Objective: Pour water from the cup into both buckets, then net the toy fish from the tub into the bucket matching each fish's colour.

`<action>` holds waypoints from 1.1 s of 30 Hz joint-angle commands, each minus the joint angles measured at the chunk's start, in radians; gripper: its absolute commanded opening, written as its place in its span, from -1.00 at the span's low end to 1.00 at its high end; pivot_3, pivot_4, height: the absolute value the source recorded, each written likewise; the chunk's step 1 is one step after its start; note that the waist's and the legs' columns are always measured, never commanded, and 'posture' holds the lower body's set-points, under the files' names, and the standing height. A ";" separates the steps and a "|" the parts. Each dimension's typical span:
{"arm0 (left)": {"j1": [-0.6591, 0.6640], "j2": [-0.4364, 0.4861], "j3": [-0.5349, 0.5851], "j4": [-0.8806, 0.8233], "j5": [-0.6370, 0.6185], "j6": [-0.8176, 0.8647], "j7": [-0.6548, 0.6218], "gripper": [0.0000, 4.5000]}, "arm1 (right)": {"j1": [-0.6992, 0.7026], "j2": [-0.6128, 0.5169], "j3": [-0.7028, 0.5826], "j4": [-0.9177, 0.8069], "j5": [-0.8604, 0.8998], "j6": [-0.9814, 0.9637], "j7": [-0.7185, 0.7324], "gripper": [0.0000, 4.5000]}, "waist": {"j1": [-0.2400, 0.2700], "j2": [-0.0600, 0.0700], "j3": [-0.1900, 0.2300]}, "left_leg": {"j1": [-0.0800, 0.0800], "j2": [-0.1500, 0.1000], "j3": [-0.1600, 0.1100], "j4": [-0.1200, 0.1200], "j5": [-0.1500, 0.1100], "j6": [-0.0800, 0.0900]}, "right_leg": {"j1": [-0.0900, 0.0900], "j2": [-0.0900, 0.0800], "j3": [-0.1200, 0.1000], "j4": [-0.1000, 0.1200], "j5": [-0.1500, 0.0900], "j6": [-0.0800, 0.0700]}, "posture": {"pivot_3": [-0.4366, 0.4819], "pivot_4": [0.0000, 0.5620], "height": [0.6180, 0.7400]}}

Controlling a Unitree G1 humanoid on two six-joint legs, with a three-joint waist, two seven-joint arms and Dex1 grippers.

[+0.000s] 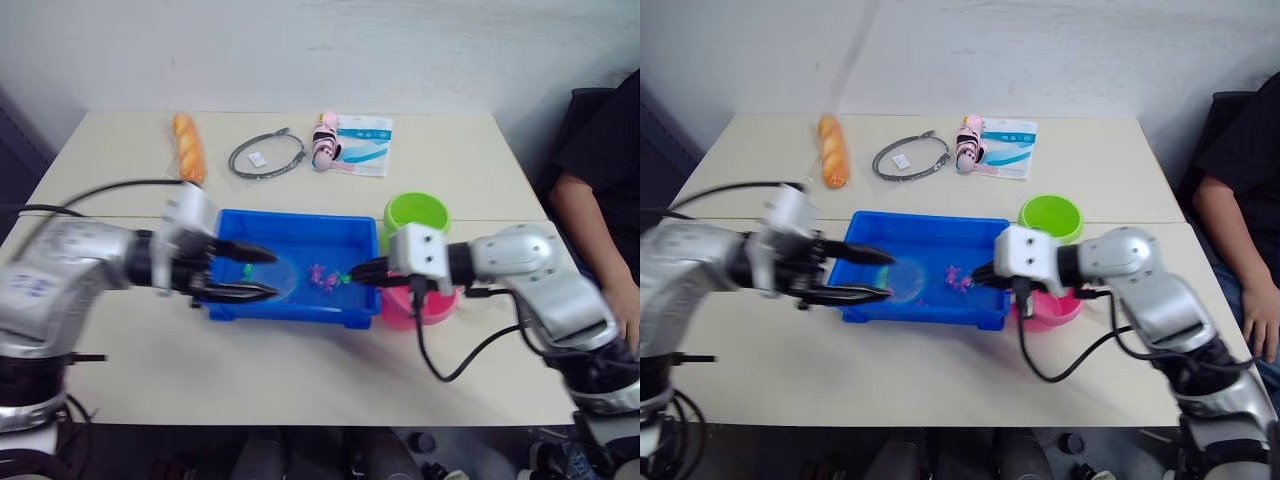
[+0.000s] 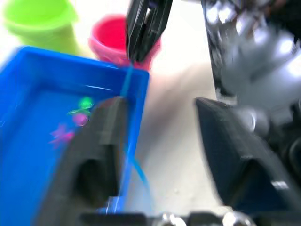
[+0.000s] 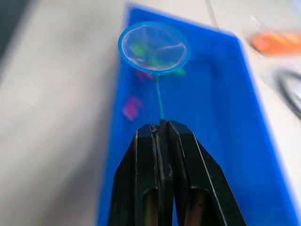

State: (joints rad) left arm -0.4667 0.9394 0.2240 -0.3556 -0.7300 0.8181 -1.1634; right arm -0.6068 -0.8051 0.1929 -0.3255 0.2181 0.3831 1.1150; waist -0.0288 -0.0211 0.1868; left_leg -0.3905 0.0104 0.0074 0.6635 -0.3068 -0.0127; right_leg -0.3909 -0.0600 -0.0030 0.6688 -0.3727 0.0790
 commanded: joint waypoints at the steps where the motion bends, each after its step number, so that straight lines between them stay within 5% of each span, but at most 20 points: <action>1: 0.089 0.035 0.085 -0.052 -0.027 -0.009 0.000 0.99 | 0.013 -0.068 -0.046 0.003 -0.073 -0.120 -0.003 -1.00 | 0.000 0.000 0.000 | 0.001 0.000 0.000 0.000 0.000 0.000 | 0.001 0.000 0.000 -0.001 0.000 0.000 | -0.05 -0.47 1.00; 12: 0.135 0.000 0.056 -0.068 -0.021 -0.052 0.090 0.99 | 0.016 -0.110 0.001 0.173 -0.306 -0.432 -0.059 -1.00 | 0.001 0.000 0.000 | 0.002 0.000 0.001 0.000 0.000 0.000 | 0.002 0.000 0.001 0.000 0.000 0.000 | -0.05 -0.47 1.00; 23: 0.139 0.003 0.036 -0.071 -0.022 -0.071 0.123 0.99 | 0.086 -0.176 -0.083 0.053 -0.211 -0.311 0.031 -1.00 | 0.001 0.000 0.000 | 0.002 0.000 0.001 0.000 0.000 0.000 | 0.001 0.000 0.002 0.002 0.000 0.000 | -0.05 -0.47 1.00; 33: 0.119 -0.001 0.013 -0.068 -0.020 -0.084 0.144 0.99 | 0.079 -0.200 -0.027 0.129 -0.354 -0.480 -0.003 -1.00 | 0.001 0.000 0.000 | 0.002 0.000 0.002 0.000 0.000 0.000 | 0.001 0.000 0.003 0.002 0.000 0.000 | -0.05 -0.47 1.00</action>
State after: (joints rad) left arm -0.3311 0.9364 0.2257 -0.3938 -0.7415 0.7505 -1.0238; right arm -0.5125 -0.9981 0.1637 -0.2092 -0.1022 -0.0637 1.1220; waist -0.0283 -0.0211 0.1868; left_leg -0.3883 0.0101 0.0097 0.6637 -0.3068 -0.0127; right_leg -0.3902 -0.0599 -0.0004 0.6710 -0.3727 0.0790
